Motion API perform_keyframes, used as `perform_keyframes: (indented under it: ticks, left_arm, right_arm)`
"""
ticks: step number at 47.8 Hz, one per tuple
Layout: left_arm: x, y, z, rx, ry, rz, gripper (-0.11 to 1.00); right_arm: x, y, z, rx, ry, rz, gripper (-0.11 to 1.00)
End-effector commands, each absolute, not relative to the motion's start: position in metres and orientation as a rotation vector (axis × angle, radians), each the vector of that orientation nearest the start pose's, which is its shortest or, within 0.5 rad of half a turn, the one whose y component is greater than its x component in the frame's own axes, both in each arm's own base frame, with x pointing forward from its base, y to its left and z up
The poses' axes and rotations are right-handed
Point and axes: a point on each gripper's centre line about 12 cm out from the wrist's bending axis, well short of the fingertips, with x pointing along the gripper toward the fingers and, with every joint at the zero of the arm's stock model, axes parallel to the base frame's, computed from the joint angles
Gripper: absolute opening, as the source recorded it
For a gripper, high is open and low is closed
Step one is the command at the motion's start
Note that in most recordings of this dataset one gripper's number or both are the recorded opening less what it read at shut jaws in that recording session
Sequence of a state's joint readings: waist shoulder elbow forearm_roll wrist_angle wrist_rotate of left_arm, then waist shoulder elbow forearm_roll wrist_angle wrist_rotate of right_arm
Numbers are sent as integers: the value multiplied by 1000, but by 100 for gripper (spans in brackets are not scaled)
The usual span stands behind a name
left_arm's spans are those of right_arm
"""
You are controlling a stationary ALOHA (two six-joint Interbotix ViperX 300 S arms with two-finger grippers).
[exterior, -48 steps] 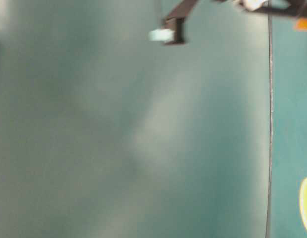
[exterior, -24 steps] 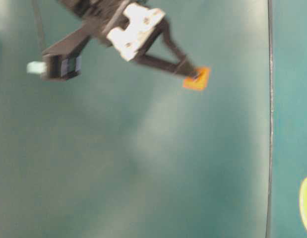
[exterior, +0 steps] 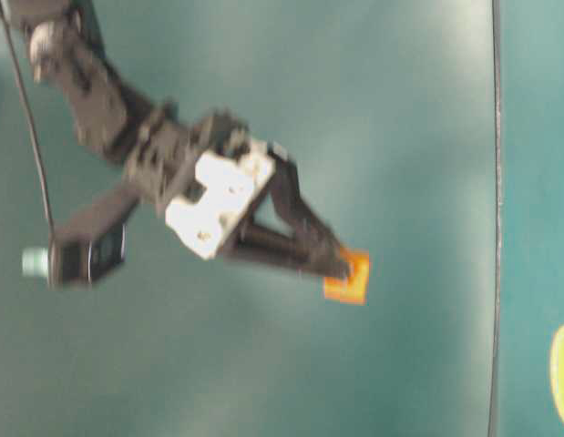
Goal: Move the block toward the cup with right arm.
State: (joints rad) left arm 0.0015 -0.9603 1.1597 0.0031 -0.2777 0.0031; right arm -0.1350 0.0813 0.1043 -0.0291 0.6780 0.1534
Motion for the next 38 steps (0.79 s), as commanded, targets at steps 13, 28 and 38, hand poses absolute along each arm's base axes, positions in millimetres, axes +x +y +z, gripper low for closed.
perform_keyframes:
  ticks: [13,28,38]
  left_arm:
    - [203,0,308,14,-101,2,0]
    - [203,4,309,13,-104,17,0]
    - [203,4,308,12,-103,18,0]
  right_arm:
    - [493,-39,296,150,818,-141,39]
    - [505,-35,297,147,822,-133,39]
    - [505,-35,297,147,823,-134,39]
